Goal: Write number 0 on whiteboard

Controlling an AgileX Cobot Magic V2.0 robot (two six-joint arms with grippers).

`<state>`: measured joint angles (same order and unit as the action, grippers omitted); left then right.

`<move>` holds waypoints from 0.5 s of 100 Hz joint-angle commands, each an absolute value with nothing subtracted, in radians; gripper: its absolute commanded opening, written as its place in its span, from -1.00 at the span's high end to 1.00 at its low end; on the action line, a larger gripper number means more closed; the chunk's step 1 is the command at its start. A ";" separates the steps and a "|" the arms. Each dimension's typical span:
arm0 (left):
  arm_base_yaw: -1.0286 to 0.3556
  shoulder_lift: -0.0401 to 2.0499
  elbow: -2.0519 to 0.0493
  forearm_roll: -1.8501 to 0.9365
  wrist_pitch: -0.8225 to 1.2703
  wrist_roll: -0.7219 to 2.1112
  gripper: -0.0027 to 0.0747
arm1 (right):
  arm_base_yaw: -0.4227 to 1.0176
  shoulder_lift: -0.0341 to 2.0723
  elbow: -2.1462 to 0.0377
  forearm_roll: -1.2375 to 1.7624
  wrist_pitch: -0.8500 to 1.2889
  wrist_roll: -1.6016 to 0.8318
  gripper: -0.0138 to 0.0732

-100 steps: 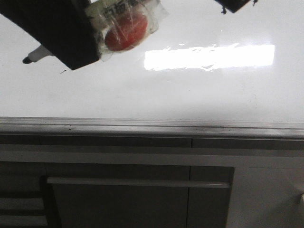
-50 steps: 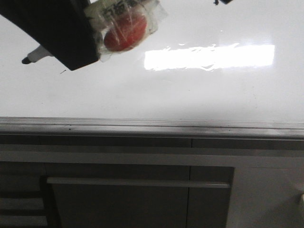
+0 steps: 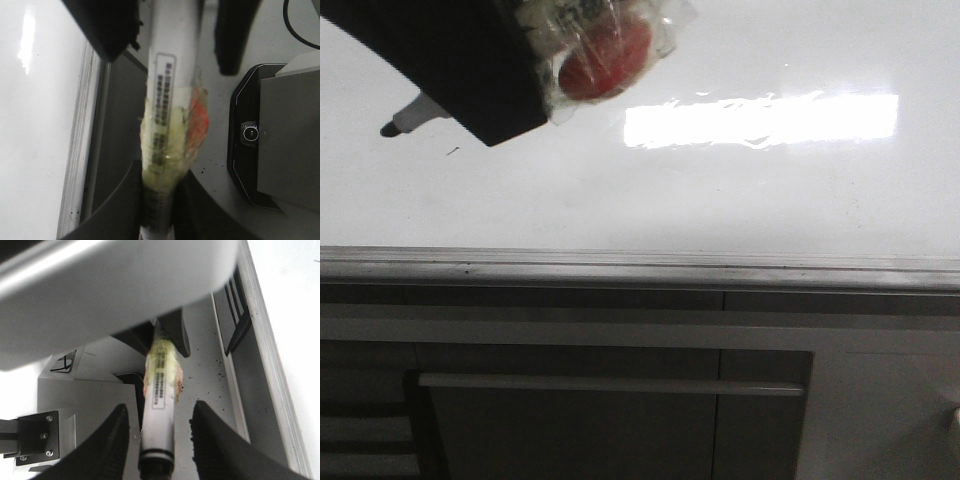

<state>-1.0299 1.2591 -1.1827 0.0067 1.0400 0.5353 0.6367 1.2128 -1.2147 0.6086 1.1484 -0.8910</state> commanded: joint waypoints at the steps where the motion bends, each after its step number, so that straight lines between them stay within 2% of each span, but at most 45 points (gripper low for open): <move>1: -1.037 1.240 -1.219 -0.013 0.989 0.536 0.98 | 0.649 1.196 -1.248 0.657 1.096 -0.910 0.07; 50: -1.037 1.240 -1.219 -0.020 0.978 0.536 0.98 | 0.666 1.196 -1.248 0.604 1.092 -0.911 0.07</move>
<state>-1.0299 1.2591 -1.1827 -0.0053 1.0248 0.5353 0.6660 1.2128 -1.2147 0.5834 1.1266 -0.8977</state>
